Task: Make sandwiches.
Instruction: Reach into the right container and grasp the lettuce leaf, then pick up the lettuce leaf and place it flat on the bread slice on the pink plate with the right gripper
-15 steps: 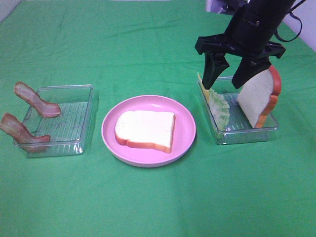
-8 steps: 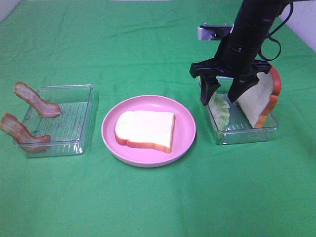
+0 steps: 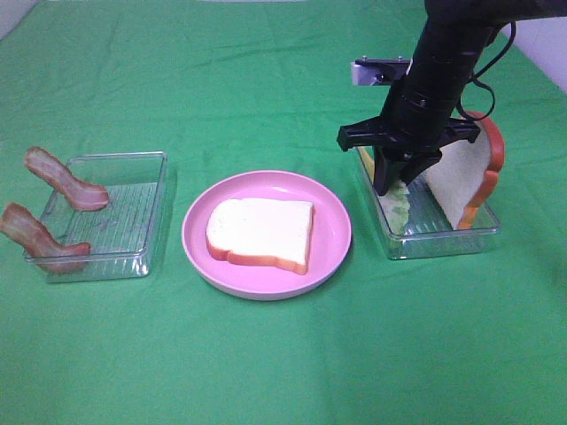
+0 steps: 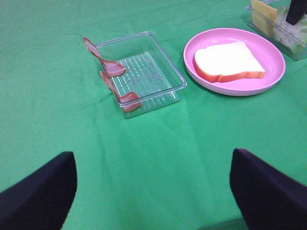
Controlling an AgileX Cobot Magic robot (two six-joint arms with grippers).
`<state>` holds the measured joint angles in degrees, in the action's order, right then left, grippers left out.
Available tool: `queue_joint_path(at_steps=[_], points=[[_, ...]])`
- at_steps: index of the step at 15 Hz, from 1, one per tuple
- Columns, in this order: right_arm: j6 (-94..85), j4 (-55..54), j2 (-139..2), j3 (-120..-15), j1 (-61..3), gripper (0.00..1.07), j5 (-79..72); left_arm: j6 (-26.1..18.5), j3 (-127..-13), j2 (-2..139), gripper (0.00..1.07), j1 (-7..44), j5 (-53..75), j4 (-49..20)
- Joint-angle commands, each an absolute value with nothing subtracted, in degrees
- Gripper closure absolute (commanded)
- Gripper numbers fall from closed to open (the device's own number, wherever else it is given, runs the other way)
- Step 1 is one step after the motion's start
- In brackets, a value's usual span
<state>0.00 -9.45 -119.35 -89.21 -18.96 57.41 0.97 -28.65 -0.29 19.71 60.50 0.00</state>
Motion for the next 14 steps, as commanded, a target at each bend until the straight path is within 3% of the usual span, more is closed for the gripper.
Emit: queue_joint_path(at_steps=[1, 10, 14], points=[[0.3, -8.7, -118.9, -89.4, -19.0, 1.07, 58.8, 0.7, -28.6, -1.5, 0.25, 20.0, 59.9, 0.0], [0.0, -9.7, -102.5, -89.4, -19.0, 1.07, 64.6, 0.7, -28.6, -1.5, 0.25, 20.0, 59.9, 0.0], [-6.4, -26.2, -100.0, -89.2, -19.0, 1.07, 61.9, 0.7, -28.6, -1.5, 0.25, 20.0, 59.9, 0.0]])
